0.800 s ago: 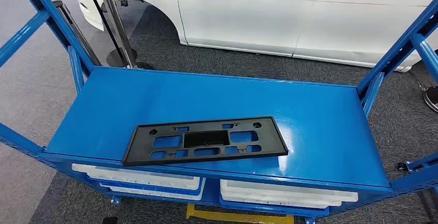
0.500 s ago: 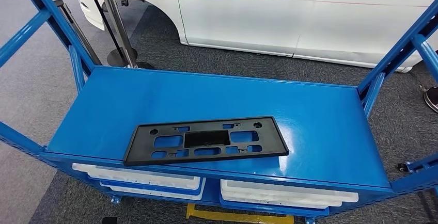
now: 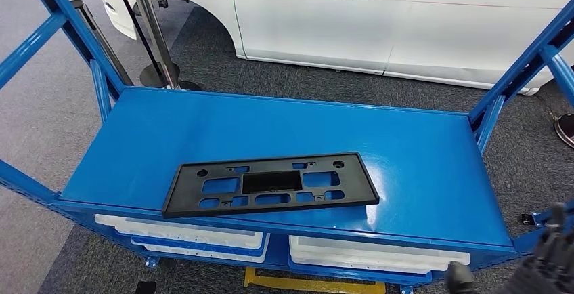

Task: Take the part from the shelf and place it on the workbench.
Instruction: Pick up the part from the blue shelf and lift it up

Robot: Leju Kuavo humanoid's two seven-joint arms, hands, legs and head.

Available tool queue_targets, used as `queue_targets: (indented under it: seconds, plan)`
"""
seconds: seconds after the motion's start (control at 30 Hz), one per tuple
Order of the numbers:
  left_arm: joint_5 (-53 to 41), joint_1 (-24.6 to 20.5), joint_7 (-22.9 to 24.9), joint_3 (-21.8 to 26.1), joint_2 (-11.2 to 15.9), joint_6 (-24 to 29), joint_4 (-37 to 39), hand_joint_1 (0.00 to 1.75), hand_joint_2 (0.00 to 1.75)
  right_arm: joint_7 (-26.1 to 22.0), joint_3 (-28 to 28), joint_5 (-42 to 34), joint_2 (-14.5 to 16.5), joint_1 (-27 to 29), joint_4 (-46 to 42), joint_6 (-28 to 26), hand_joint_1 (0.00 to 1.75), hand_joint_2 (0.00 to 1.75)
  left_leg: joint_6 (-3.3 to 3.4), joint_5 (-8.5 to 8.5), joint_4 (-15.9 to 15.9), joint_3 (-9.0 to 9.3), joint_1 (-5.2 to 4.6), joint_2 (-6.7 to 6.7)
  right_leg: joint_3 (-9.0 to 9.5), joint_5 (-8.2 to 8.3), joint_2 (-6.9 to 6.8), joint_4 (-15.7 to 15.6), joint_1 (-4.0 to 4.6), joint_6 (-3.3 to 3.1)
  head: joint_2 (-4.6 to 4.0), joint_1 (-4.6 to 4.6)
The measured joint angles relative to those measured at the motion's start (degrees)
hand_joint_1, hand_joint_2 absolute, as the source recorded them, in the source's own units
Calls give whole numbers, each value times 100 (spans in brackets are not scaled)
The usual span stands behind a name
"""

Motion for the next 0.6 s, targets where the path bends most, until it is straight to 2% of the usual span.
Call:
queue_targets:
  seconds: [0.1,0.2,0.47,0.6]
  plan:
    - [-40,-2,8,23,26,-34,4,0,0,-3,531,113,-284,12,233,-79,0,175,0,0,0,-2,0,-2,-1,0,-1,-1,0,0,0,-1]
    - [-62,-6,10,37,45,-51,5,0,0,-3,821,156,-442,13,365,-94,0,175,1,-1,0,-2,0,-1,-2,0,0,-1,0,0,0,-1]
    - [-116,-12,33,42,63,-61,21,0,0,69,1096,199,-609,13,509,-175,0,175,1,-1,0,-2,0,-1,-2,0,0,-1,0,0,0,-1]
    - [-172,-12,42,42,63,-77,35,0,0,258,1127,318,-620,11,585,-262,0,175,1,0,0,-2,0,-1,-2,0,0,-1,0,0,0,-1]
